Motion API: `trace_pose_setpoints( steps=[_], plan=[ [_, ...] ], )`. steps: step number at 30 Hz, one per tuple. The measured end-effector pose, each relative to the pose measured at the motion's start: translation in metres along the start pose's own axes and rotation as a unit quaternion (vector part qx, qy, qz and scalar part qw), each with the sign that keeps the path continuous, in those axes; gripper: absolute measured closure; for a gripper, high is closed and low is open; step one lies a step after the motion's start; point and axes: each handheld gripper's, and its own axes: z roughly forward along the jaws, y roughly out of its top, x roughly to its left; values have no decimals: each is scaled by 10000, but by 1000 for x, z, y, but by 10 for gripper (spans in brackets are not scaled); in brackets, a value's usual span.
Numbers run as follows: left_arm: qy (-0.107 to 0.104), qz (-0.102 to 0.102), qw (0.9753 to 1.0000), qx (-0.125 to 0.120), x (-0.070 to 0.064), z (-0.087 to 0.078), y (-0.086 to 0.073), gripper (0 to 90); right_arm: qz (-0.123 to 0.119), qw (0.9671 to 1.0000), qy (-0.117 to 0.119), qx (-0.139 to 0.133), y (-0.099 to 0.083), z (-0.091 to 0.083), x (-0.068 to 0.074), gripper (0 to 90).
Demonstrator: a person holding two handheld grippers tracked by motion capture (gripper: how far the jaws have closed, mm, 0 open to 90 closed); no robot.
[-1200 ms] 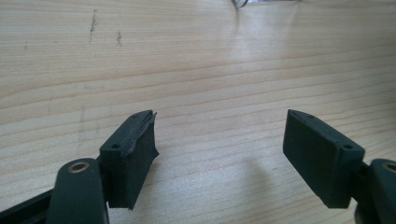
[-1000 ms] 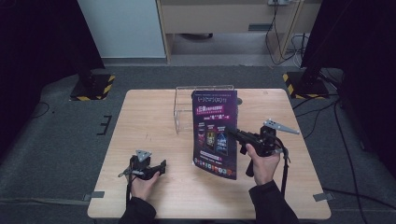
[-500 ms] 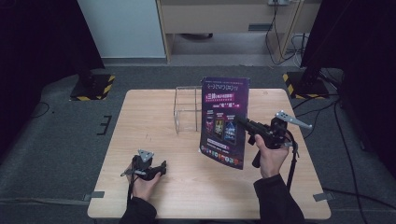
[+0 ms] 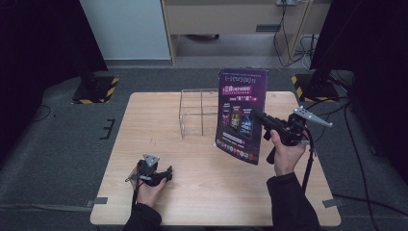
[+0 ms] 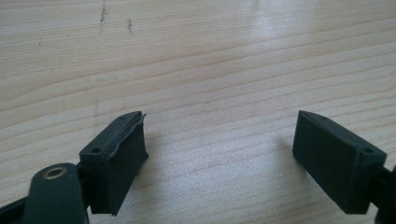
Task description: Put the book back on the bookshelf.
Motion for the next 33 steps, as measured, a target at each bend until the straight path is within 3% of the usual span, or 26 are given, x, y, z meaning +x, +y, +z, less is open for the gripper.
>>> trace_pose_setpoints(
  steps=[18, 33],
  plan=[
    [4, -9, 10000, 3, -1, 1, 0, 146, -252, 9988, -377, -197, 22, 6, -18, 844],
    [-1, 4, 10000, 9, -1, 1, 0, 141, -333, 9968, -689, -229, 23, 33, -47, 843]
  ],
)
